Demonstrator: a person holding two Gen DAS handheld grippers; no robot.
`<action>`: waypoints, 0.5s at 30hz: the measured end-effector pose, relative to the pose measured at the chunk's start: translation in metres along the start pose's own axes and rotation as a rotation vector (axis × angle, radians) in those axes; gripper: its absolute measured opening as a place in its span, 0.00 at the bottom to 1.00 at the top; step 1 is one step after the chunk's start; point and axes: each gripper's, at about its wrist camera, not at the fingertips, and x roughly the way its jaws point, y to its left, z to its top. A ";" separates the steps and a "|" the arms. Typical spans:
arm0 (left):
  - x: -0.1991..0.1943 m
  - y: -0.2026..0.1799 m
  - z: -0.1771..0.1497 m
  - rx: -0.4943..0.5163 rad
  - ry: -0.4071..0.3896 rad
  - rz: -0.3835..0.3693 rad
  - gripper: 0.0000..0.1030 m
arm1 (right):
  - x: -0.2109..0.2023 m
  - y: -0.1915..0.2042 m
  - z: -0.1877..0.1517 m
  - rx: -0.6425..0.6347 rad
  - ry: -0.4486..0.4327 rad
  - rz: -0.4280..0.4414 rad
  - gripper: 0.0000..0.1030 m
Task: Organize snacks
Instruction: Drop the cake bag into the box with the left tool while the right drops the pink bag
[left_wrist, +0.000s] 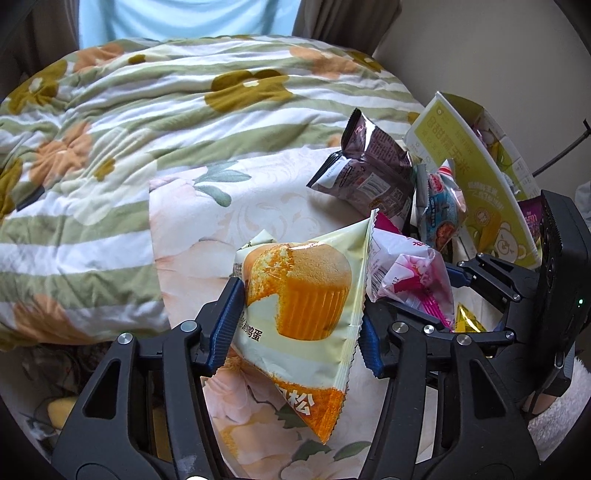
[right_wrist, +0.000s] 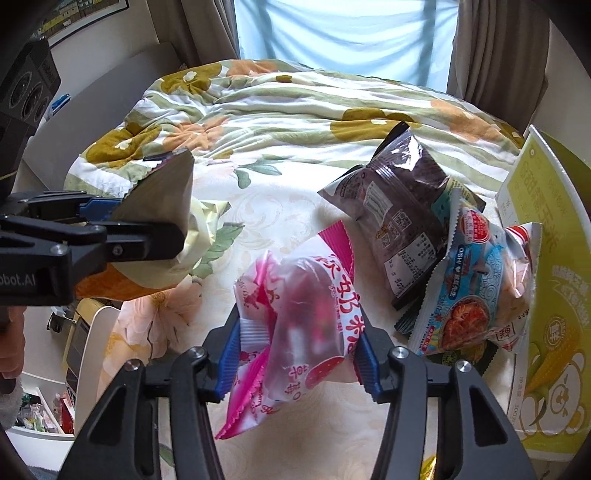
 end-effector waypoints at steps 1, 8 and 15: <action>-0.006 -0.002 0.001 -0.002 -0.011 -0.001 0.51 | -0.005 -0.001 0.001 0.002 -0.007 -0.001 0.48; -0.052 -0.039 0.025 0.034 -0.094 -0.007 0.51 | -0.070 -0.018 0.012 0.032 -0.091 0.003 0.48; -0.091 -0.105 0.060 0.093 -0.176 -0.011 0.51 | -0.149 -0.060 0.023 0.065 -0.204 0.002 0.48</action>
